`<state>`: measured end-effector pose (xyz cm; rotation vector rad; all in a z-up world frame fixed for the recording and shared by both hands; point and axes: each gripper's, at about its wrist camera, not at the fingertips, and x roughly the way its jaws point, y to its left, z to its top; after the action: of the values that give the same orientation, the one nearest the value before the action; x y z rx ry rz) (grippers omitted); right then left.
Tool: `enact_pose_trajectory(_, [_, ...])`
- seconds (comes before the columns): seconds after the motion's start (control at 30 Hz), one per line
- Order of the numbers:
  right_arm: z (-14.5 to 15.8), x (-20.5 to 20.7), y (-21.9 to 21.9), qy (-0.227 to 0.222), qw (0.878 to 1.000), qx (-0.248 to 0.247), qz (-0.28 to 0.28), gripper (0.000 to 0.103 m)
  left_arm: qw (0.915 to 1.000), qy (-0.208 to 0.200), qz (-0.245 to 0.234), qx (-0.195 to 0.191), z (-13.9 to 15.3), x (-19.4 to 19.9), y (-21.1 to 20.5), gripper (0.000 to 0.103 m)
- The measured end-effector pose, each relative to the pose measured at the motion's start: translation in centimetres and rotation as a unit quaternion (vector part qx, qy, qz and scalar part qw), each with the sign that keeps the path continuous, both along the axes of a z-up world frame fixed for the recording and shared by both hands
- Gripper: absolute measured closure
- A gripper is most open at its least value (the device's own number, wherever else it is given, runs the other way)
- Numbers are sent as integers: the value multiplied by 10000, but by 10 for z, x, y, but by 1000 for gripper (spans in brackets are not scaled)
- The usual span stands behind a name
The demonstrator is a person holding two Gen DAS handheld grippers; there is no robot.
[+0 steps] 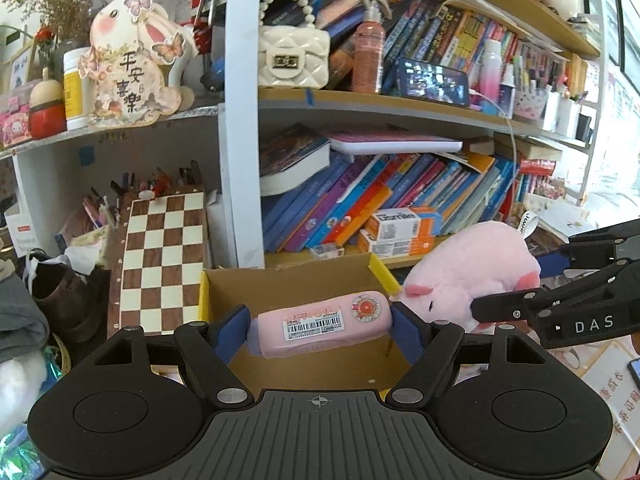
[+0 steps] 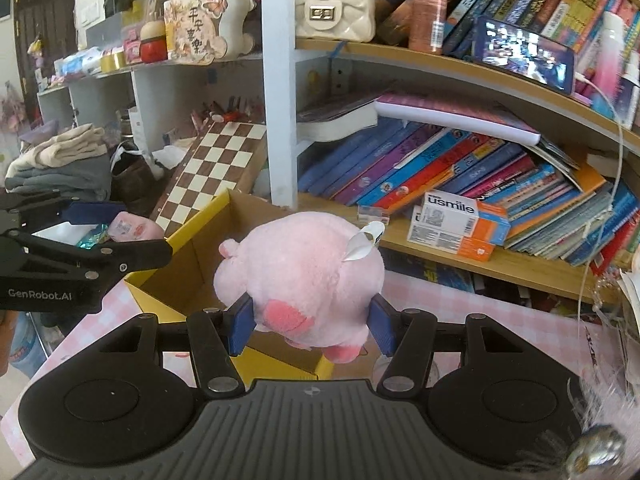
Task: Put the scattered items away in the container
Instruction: 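Lower the eraser into the yellow box and open the left tool while the right tool holds the pig above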
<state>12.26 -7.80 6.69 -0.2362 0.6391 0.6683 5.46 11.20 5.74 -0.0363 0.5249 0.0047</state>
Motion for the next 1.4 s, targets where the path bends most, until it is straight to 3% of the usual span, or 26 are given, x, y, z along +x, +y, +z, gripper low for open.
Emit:
enact_pose_trajectory(0.87, [-31,62,48,273,9993,-223,139,47,9987,495,117,55,-45,55,31,26])
enact_pose_trajectory(1.4, [-47,85,65,402,9984,-308,246,47,9966,802,63,177,-64,67,33,26])
